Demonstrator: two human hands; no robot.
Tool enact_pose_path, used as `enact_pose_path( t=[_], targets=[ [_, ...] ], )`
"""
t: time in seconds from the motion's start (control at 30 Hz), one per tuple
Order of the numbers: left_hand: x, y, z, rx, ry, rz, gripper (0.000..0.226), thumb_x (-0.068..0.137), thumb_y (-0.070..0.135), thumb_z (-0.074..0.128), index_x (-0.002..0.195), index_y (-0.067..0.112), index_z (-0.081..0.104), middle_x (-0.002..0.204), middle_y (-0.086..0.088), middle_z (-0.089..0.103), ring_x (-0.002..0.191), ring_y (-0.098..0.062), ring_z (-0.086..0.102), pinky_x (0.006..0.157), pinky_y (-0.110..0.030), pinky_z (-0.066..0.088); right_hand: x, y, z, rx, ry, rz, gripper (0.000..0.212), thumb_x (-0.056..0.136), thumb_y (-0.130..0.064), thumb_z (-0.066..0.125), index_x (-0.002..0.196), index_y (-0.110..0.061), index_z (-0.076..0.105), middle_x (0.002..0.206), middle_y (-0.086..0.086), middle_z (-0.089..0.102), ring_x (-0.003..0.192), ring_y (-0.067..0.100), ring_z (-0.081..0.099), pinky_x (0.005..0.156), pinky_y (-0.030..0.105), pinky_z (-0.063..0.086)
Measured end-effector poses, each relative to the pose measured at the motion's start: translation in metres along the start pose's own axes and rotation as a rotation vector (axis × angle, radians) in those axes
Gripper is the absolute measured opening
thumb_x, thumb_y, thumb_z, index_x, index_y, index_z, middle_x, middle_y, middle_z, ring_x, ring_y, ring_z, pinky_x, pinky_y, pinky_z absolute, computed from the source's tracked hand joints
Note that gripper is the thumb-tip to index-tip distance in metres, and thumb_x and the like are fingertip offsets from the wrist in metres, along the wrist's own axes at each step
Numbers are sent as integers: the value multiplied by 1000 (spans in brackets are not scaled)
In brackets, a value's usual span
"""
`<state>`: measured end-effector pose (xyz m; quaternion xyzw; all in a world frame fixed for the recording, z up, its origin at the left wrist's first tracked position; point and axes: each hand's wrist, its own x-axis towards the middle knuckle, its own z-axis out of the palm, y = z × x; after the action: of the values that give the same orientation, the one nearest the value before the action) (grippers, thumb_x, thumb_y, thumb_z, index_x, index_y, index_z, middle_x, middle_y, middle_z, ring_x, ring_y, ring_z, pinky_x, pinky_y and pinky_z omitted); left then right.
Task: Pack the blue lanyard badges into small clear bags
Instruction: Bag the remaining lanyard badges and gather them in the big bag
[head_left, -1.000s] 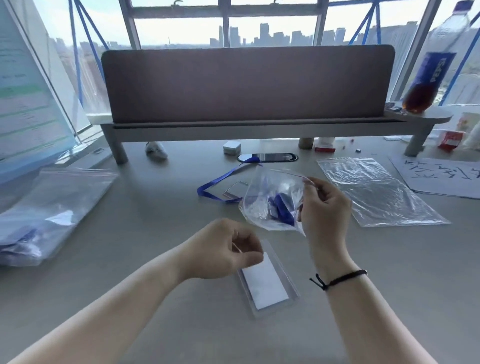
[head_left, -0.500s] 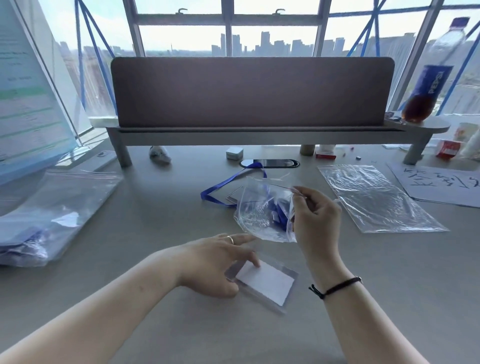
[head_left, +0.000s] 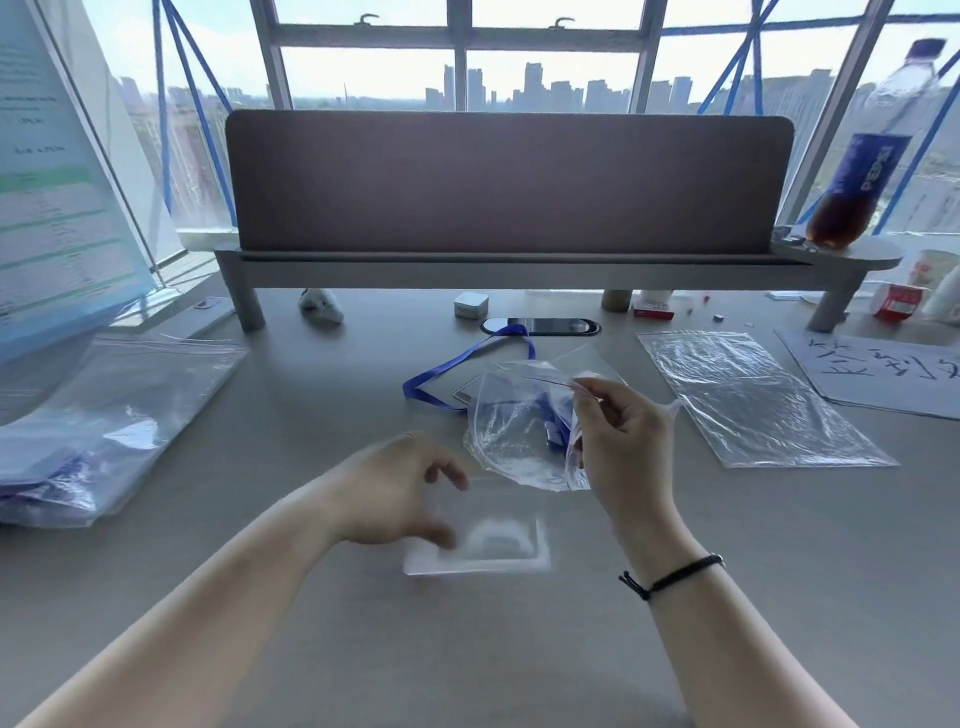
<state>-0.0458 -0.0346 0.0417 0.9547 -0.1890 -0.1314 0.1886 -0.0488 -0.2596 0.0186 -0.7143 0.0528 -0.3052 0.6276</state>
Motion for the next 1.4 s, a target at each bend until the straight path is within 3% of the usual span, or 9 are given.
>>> enact_pose_path(
  t=[0.13, 0.37, 0.63, 0.77, 0.9, 1.0, 1.1, 1.27, 1.4],
  targets=[
    [-9, -19, -27, -210, 234, -8, 8, 81, 33, 80, 84, 35, 73, 77, 22, 65, 57, 4, 52, 60, -16, 38, 1, 4, 1, -22, -4, 6, 14, 92, -10, 65, 91, -18, 76, 62, -7, 64, 47, 4, 52, 57, 23, 44],
    [-20, -13, -41, -548, 258, -60, 8, 89, 15, 74, 81, 11, 76, 62, 6, 66, 41, 2, 45, 44, -8, 35, -2, 6, 5, -103, -54, -49, 12, 92, -12, 66, 93, -19, 76, 64, 25, 59, 51, 15, 43, 54, 29, 40],
    [12, 29, -17, -810, 289, -140, 14, 89, 17, 75, 86, 4, 73, 73, -9, 74, 47, -15, 58, 47, -25, 51, -10, 2, 7, -140, -100, -121, 17, 90, -12, 68, 91, -29, 71, 49, -10, 45, 46, 7, 39, 54, 27, 41],
    [39, 43, 2, -1085, 212, -206, 12, 90, 7, 72, 97, -3, 71, 90, -18, 75, 53, -15, 66, 55, -24, 58, -14, -1, 7, -169, -124, -140, 18, 91, -12, 67, 94, -29, 71, 50, 1, 52, 50, 21, 50, 57, 29, 46],
    [62, 51, 12, -1273, 70, -213, 23, 95, 2, 64, 118, -2, 66, 101, -20, 74, 72, -20, 74, 66, -25, 61, -12, -1, 5, -186, -139, -139, 18, 91, -13, 66, 95, -30, 72, 49, -8, 48, 47, 10, 44, 52, 18, 39],
    [70, 50, 19, -1143, 32, -185, 23, 97, 0, 59, 120, -2, 64, 112, -22, 71, 100, -30, 73, 86, -30, 61, -10, -1, 2, -185, -132, -141, 19, 91, -11, 65, 96, -28, 71, 47, -12, 46, 46, 8, 42, 50, 14, 36],
    [66, 42, 21, -936, 113, -137, 34, 92, 8, 67, 125, 0, 64, 95, -9, 75, 97, -25, 75, 93, -37, 59, -9, 1, 1, -191, -126, -127, 18, 92, -11, 64, 101, -25, 70, 45, -11, 44, 45, 9, 41, 51, 16, 35],
    [51, 21, 20, -625, 523, -105, 13, 81, 21, 81, 75, 16, 69, 61, 2, 67, 51, -9, 57, 61, -35, 57, -8, 4, 2, -189, -112, -129, 21, 92, -12, 62, 103, -29, 67, 46, -9, 44, 47, 10, 41, 58, 25, 39],
    [38, 11, 26, -540, 587, -243, 36, 72, 37, 87, 89, 21, 60, 80, 6, 60, 66, -11, 54, 61, -27, 48, -10, 3, 3, -144, -113, -113, 20, 94, -14, 61, 100, -32, 67, 47, -7, 42, 47, 14, 41, 56, 26, 39]
  ],
)
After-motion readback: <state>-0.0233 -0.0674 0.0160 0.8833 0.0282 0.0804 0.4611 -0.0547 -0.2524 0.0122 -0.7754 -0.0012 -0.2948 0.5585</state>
